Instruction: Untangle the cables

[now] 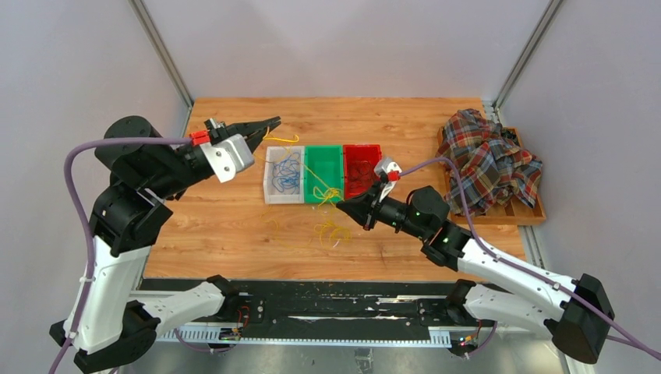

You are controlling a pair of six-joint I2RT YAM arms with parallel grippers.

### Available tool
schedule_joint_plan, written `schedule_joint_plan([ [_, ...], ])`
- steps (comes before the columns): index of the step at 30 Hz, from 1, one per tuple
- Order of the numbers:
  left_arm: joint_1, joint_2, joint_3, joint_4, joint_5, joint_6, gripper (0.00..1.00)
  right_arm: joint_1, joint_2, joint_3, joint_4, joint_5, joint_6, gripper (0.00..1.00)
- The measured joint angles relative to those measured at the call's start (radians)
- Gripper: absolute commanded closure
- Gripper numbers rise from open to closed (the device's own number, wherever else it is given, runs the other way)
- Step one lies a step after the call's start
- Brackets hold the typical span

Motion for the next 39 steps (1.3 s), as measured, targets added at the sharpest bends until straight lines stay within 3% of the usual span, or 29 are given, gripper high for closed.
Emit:
schedule_joint_plan([
  [4, 0.000, 0.013, 0.001, 0.024, 0.014, -0.069, 0.99, 0.001, 0.050, 0.018, -0.012, -0.050, 0.014, 0.79],
  [6, 0.000, 0.015, 0.004, 0.040, 0.037, -0.106, 1.00, 0.011, 0.103, 0.055, -0.021, -0.073, 0.021, 0.74],
  [10, 0.000, 0.017, 0.003, 0.056, 0.090, -0.175, 1.00, 0.026, 0.201, 0.149, -0.004, -0.108, 0.034, 0.76],
  [12, 0.000, 0.016, -0.007, 0.063, 0.103, -0.201, 1.00, 0.033, 0.230, 0.199, 0.019, -0.121, 0.043, 0.84],
  [14, 0.000, 0.011, -0.024, 0.069, 0.109, -0.216, 0.99, 0.038, 0.249, 0.240, 0.048, -0.132, 0.051, 0.99],
  [17, 0.000, 0.006, -0.046, 0.071, 0.113, -0.233, 0.99, 0.048, 0.266, 0.273, 0.096, -0.148, 0.068, 0.99],
  [18, 0.000, 0.005, -0.049, 0.074, 0.115, -0.237, 0.99, 0.050, 0.272, 0.280, 0.112, -0.156, 0.075, 0.97],
  [21, 0.000, 0.003, -0.064, 0.079, 0.116, -0.244, 1.00, 0.052, 0.275, 0.281, 0.114, -0.159, 0.076, 0.67],
  [23, 0.000, 0.003, -0.069, 0.079, 0.118, -0.247, 1.00, 0.052, 0.271, 0.281, 0.087, -0.154, 0.063, 0.59],
  [31, 0.000, -0.016, -0.071, 0.079, 0.142, -0.253, 0.99, 0.052, 0.232, 0.282, -0.066, -0.141, 0.014, 0.57],
  [39, 0.000, -0.021, -0.073, 0.079, 0.156, -0.262, 0.99, 0.052, 0.361, 0.357, -0.095, -0.200, 0.028, 0.61],
])
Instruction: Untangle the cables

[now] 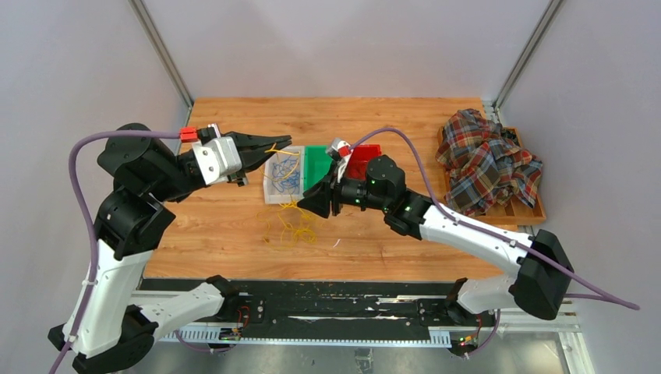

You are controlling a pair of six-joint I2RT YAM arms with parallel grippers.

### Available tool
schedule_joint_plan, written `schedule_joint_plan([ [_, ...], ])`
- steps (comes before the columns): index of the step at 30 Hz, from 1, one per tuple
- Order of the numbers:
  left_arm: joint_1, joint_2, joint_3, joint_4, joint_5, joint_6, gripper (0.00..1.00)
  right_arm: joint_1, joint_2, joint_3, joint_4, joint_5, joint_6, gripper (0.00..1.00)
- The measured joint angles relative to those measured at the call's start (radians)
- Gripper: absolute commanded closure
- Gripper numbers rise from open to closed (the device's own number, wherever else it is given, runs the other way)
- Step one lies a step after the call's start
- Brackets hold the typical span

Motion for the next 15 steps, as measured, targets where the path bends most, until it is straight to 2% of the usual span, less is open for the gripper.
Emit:
schedule_joint_plan([
  [3, 0.000, 0.000, -0.008, 0.000, 0.000, 0.001, 1.00, 0.001, 0.033, 0.007, 0.033, -0.008, 0.023, 0.72],
  [6, 0.000, -0.001, -0.022, 0.001, 0.000, 0.001, 0.99, 0.011, 0.065, 0.022, 0.063, -0.011, 0.047, 0.73],
  [8, 0.000, -0.002, -0.032, 0.002, 0.000, 0.001, 1.00, 0.027, 0.091, 0.039, 0.087, -0.012, 0.065, 0.69],
  [11, 0.000, -0.001, -0.040, 0.003, 0.000, 0.003, 0.99, 0.050, 0.128, 0.061, 0.123, -0.019, 0.090, 0.56],
  [14, 0.000, -0.001, -0.043, 0.002, 0.000, 0.008, 0.99, 0.067, 0.163, 0.085, 0.135, -0.027, 0.100, 0.53],
  [15, 0.000, -0.001, -0.043, 0.002, 0.000, 0.009, 0.99, 0.071, 0.172, 0.090, 0.138, -0.029, 0.103, 0.56],
])
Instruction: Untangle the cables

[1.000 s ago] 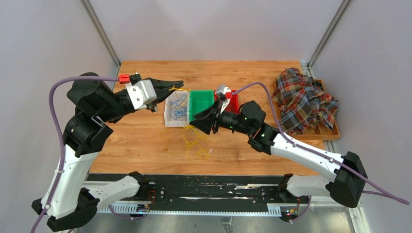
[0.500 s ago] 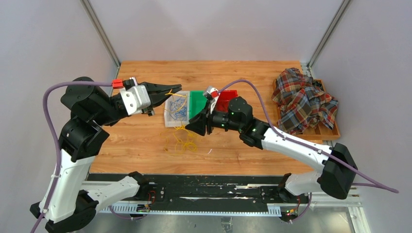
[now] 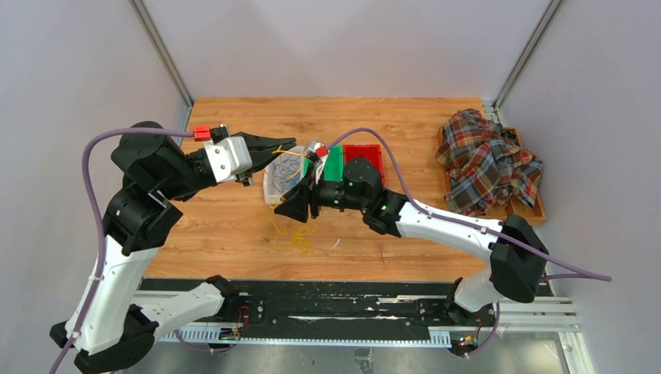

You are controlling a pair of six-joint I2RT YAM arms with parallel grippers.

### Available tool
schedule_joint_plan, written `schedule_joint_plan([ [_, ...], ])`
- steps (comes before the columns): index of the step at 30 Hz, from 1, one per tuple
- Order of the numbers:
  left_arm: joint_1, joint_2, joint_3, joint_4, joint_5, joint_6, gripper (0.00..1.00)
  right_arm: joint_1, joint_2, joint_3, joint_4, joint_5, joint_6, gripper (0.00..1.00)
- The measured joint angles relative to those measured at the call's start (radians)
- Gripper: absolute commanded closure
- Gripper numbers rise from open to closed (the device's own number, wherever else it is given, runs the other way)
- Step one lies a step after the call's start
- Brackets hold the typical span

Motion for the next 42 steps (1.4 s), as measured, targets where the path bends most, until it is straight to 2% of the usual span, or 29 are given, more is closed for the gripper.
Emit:
schedule_joint_plan([
  [6, 0.000, -0.009, 0.000, 0.000, 0.002, 0.013, 1.00, 0.009, 0.026, 0.014, 0.000, -0.008, 0.011, 0.92],
  [9, 0.000, -0.013, 0.000, -0.004, 0.005, 0.018, 1.00, 0.009, 0.027, 0.014, -0.002, -0.008, 0.021, 0.94],
  [11, 0.000, -0.016, 0.000, -0.015, 0.007, 0.026, 0.97, 0.008, 0.024, 0.014, 0.000, -0.008, 0.027, 0.99],
  [12, 0.000, -0.020, -0.003, -0.020, 0.007, 0.031, 0.81, 0.006, 0.022, 0.013, -0.001, -0.009, 0.033, 0.99],
  [15, 0.000, -0.042, -0.038, -0.027, 0.005, 0.039, 0.21, -0.014, -0.006, -0.002, 0.013, -0.020, 0.066, 0.99],
  [16, 0.000, -0.049, -0.052, -0.031, 0.002, 0.037, 0.06, -0.023, -0.019, -0.010, 0.023, -0.027, 0.077, 0.99],
  [17, 0.000, -0.059, -0.069, -0.035, -0.003, 0.020, 0.01, -0.035, -0.034, -0.020, 0.040, -0.032, 0.092, 0.99],
  [23, 0.000, -0.058, -0.121, -0.084, -0.004, -0.008, 0.00, -0.076, -0.084, -0.075, 0.167, -0.063, 0.167, 0.99],
  [25, 0.000, -0.063, -0.155, -0.111, -0.005, -0.002, 0.05, -0.078, -0.089, -0.097, 0.218, -0.074, 0.190, 0.99],
  [27, 0.000, -0.077, -0.209, -0.121, -0.024, -0.006, 0.22, -0.078, -0.098, -0.129, 0.268, -0.082, 0.206, 0.99],
  [30, 0.000, -0.109, -0.290, -0.128, -0.073, -0.038, 0.57, -0.078, -0.121, -0.167, 0.303, -0.090, 0.211, 0.99],
  [32, 0.000, -0.128, -0.323, -0.131, -0.097, -0.084, 0.69, -0.078, -0.137, -0.183, 0.321, -0.095, 0.209, 0.99],
  [34, 0.001, -0.147, -0.346, -0.129, -0.109, -0.143, 0.72, -0.078, -0.158, -0.194, 0.329, -0.097, 0.198, 0.99],
  [37, 0.002, -0.159, -0.364, -0.124, -0.107, -0.247, 0.71, -0.078, -0.205, -0.205, 0.319, -0.095, 0.160, 0.99],
  [42, 0.008, -0.167, -0.393, -0.090, -0.051, -0.433, 0.62, -0.078, -0.273, -0.206, 0.275, -0.071, 0.076, 0.99],
])
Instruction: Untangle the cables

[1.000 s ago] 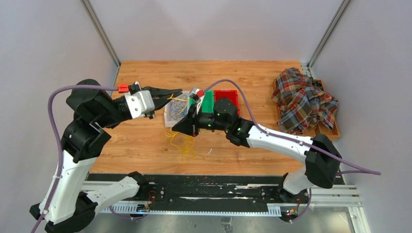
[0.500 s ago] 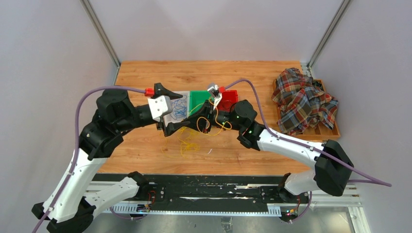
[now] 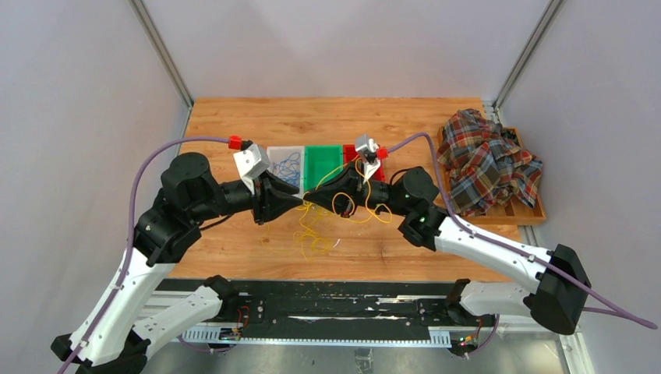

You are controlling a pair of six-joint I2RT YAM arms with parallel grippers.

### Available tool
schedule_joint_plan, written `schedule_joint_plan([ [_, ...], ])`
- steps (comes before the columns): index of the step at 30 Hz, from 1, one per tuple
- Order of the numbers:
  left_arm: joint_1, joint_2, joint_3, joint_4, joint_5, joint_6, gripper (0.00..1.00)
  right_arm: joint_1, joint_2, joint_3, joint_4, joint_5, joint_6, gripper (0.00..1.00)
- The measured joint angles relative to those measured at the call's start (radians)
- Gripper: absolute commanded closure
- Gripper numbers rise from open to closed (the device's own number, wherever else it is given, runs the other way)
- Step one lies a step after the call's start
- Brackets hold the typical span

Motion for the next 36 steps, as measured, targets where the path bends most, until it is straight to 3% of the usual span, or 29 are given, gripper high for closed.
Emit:
schedule_joint_plan([
  [5, 0.001, -0.010, -0.060, 0.064, 0.069, -0.135, 0.55, 0.001, -0.029, 0.000, -0.060, 0.044, -0.081, 0.96],
  [15, 0.001, -0.007, -0.132, 0.128, 0.114, -0.220, 0.62, 0.057, -0.032, 0.005, -0.167, 0.179, -0.206, 0.92],
  [23, 0.001, -0.048, -0.189, 0.121, 0.103, -0.167, 0.42, 0.070, -0.041, 0.010, -0.193, 0.241, -0.236, 0.91],
  [25, 0.001, -0.051, -0.192, 0.123, 0.103, -0.167, 0.41, 0.089, -0.040, 0.021, -0.213, 0.267, -0.256, 0.91],
  [29, 0.001, -0.051, -0.192, 0.129, 0.063, -0.163, 0.54, 0.134, -0.040, 0.054, -0.245, 0.317, -0.300, 0.91],
  [33, 0.001, -0.049, -0.192, 0.122, -0.035, -0.130, 0.78, 0.159, -0.041, 0.064, -0.258, 0.351, -0.332, 0.88],
  [36, 0.001, -0.049, -0.192, 0.106, -0.092, -0.100, 0.92, 0.164, -0.045, 0.064, -0.285, 0.377, -0.350, 0.80],
])
